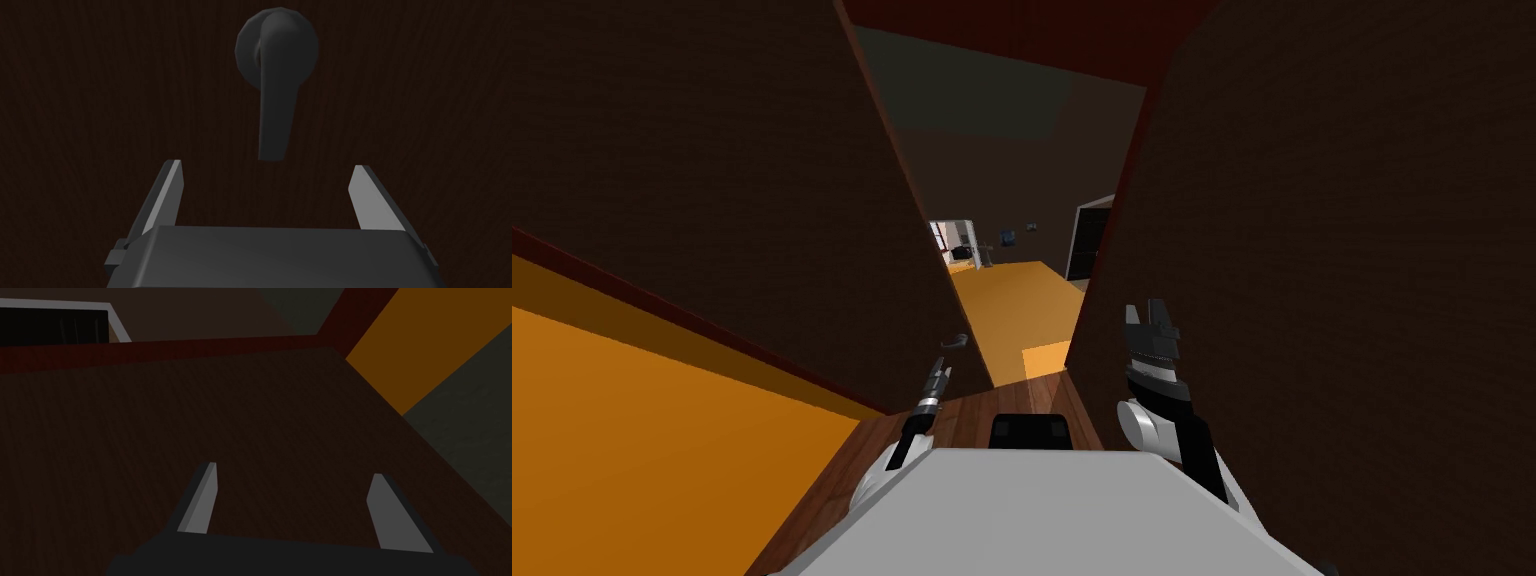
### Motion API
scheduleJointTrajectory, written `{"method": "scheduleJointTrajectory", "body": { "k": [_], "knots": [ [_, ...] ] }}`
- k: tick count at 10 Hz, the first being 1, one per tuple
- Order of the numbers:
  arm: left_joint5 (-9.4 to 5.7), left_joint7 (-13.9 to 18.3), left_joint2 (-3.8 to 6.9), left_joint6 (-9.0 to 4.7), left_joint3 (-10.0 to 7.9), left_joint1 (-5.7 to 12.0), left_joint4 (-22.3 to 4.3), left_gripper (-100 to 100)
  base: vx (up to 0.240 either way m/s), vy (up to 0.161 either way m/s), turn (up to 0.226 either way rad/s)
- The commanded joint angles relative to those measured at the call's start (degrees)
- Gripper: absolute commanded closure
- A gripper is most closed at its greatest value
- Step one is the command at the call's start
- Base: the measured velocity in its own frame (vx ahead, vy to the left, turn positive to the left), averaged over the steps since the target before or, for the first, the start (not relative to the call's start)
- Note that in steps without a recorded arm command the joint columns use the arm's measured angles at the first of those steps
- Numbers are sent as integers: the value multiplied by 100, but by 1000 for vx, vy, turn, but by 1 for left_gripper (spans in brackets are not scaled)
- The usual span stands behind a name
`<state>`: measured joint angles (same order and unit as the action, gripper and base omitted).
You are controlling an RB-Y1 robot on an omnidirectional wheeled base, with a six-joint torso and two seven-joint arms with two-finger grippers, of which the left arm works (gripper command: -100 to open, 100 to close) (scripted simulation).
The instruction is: Pull the door open
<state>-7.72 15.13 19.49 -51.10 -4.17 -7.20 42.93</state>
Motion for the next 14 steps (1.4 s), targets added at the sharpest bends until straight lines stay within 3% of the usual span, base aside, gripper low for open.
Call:
{"method": "scheduleJointTrajectory", "body": {
  "k": [1,5,6,11,14],
  "knots": [
    [-23,-28,-12,1,-47,57,-86,-100,201,79,-83],
    [-54,-56,-21,15,-111,121,-171,-100,175,54,-56],
    [-54,-56,-21,15,-111,121,-171,100,-7,-3,7],
    [-54,-56,-21,15,-111,121,-171,100,-16,-2,1],
    [5,93,90,-150,14,-35,-162,100,-146,43,-121]
  ]
}}
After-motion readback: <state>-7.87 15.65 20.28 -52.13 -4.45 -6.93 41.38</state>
